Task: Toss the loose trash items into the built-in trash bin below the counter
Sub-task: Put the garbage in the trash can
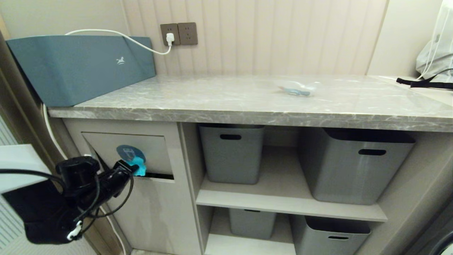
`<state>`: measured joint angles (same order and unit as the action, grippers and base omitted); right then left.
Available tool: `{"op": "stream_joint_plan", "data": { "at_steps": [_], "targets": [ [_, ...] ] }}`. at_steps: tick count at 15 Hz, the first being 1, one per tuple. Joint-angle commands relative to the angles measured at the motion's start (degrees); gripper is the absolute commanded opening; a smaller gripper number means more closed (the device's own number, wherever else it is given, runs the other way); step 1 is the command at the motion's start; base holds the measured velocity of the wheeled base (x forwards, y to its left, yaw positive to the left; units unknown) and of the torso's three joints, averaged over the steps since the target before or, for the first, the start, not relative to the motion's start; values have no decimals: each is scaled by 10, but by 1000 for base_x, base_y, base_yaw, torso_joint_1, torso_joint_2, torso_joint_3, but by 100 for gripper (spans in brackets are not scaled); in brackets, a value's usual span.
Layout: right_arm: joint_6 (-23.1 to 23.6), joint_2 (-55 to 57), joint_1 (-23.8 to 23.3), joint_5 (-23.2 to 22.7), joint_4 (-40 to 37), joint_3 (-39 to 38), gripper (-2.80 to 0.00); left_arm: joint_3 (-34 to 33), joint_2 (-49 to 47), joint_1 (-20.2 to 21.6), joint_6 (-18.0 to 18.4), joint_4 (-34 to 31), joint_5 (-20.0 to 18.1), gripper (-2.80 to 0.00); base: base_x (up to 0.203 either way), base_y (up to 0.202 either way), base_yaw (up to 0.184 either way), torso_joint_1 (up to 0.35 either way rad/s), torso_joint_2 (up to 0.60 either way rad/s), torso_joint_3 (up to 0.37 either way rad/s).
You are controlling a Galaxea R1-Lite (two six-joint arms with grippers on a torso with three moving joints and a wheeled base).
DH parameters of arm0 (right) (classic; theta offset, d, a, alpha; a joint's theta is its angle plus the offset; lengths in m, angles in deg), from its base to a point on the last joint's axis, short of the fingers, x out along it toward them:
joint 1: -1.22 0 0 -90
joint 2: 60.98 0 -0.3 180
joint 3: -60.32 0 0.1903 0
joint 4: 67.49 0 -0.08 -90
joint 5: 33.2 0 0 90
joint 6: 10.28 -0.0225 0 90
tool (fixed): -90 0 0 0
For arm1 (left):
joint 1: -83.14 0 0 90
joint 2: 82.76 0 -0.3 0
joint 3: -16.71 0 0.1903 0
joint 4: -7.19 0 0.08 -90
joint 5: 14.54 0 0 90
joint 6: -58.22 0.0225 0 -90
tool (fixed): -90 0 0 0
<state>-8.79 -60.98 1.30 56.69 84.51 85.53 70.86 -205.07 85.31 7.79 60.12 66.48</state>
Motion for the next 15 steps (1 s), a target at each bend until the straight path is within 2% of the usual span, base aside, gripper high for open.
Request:
{"op": "stream_joint_plan", "data": {
  "at_steps": [1,5,8,11,12,15],
  "targets": [
    [1,0,0,-1,0,0,-280,32,-44,-5,-19,3,4,-280,0,0,0,0,0,0],
    [0,0,0,0,0,0,-280,113,-93,-7,-27,1,25,-280,0,0,0,0,0,0],
    [-1,0,0,1,0,0,-280,165,-101,-7,-76,-13,26,-280,0,0,0,0,0,0],
    [0,0,0,0,0,1,-280,183,-110,-12,-86,-17,27,-280,0,0,0,0,0,0],
    [0,0,0,0,0,1,-280,191,-115,-12,-92,-17,28,0,0,0,0,0,0,0],
    [-1,0,0,0,0,1,-280,215,-128,-13,-103,-17,44,0,0,0,0,0,0,0]
  ]
}}
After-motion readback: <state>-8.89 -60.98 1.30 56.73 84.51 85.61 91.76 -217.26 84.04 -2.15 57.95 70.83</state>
